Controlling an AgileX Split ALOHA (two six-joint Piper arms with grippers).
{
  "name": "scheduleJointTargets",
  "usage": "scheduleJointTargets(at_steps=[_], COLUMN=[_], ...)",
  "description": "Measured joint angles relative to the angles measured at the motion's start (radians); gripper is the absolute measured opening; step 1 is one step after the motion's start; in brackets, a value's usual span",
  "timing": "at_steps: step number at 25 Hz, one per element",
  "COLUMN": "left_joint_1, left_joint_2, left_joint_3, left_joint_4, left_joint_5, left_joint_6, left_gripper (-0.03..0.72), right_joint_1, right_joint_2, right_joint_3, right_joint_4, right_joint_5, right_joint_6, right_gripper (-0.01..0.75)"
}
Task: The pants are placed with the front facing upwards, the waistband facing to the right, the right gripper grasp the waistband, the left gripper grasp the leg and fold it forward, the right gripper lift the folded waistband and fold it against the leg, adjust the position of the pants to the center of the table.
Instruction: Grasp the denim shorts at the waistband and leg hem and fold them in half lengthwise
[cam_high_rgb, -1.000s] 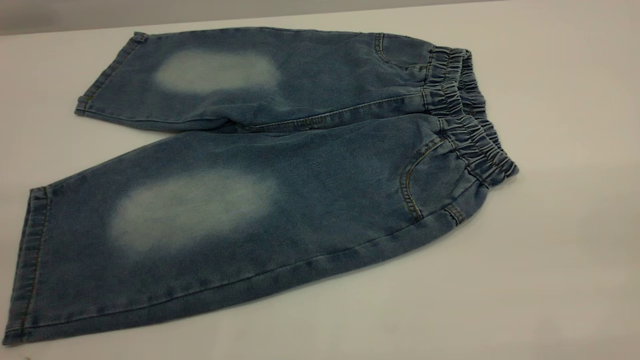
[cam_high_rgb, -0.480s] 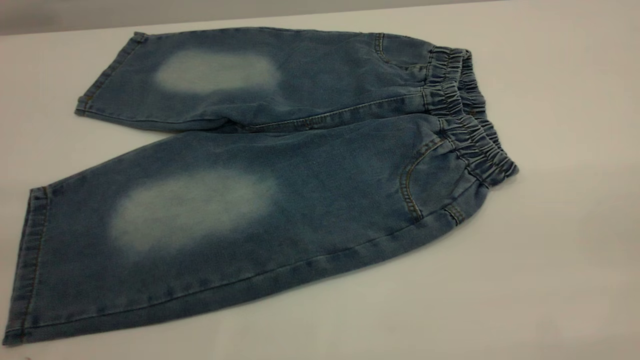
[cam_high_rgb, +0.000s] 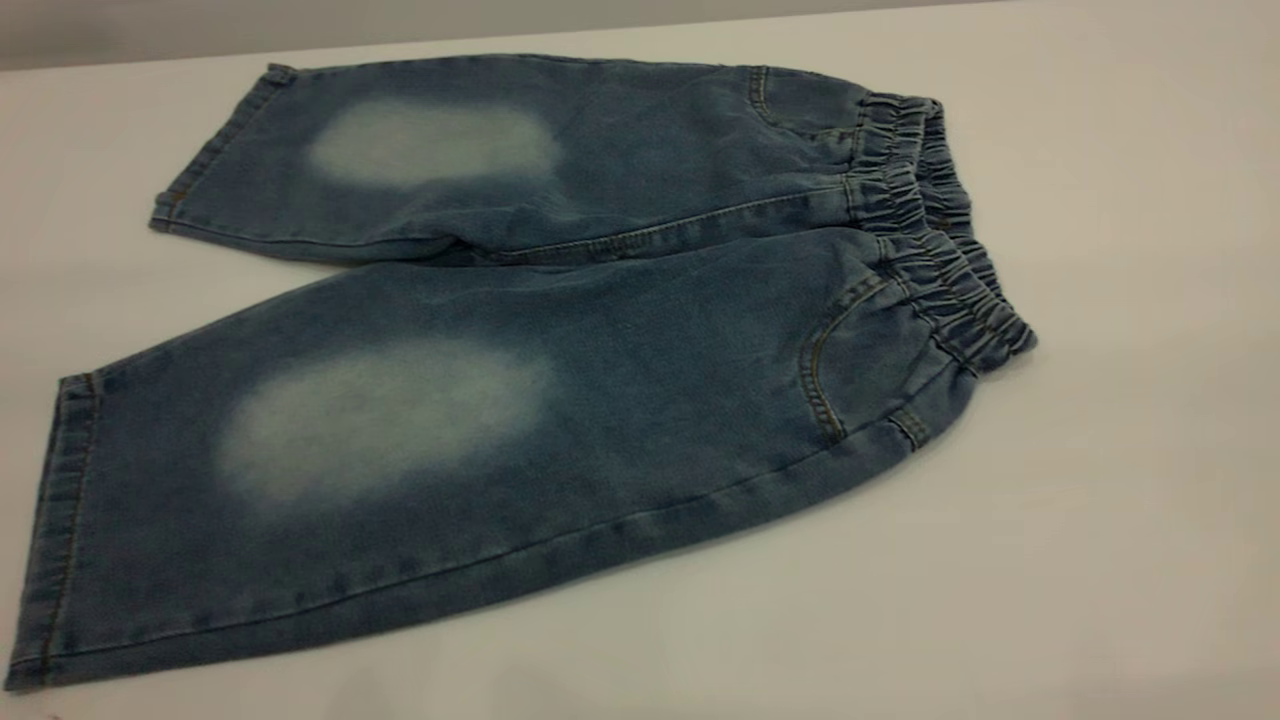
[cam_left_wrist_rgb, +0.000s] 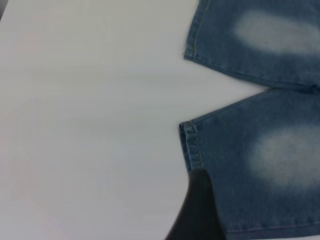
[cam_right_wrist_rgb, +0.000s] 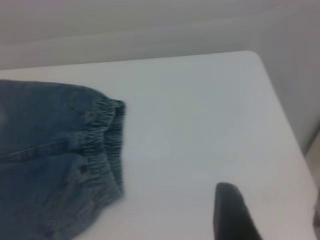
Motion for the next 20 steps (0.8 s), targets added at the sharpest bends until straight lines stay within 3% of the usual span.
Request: scheduleJointTargets(at_steps=[9, 13, 20], left_joint_1=[0.000, 0.000, 0.000], left_joint_2=[0.366, 0.513, 0.737], left_joint_3=[-0.117, -0.139, -0.196], left_joint_4=[-0.043, -0.043, -0.112], left_joint_5=[-0.081, -0.175, -0.322], left_joint_6=[0.002, 0.003, 0.005], left_gripper=[0.524, 0.524, 0.524], right_joint_1=[0.000, 0.000, 0.000], right_joint_2=[0.362, 0.469, 0.585], right_joint_3=[-0.152, -0.157, -0.157], right_joint_4=[0.059, 0.023, 0.138], right_joint_5=[-0.033, -0.135, -0.323], right_joint_6=[-0.037, -0.034, -0.002], right_gripper=[0.411, 0.427, 0.451])
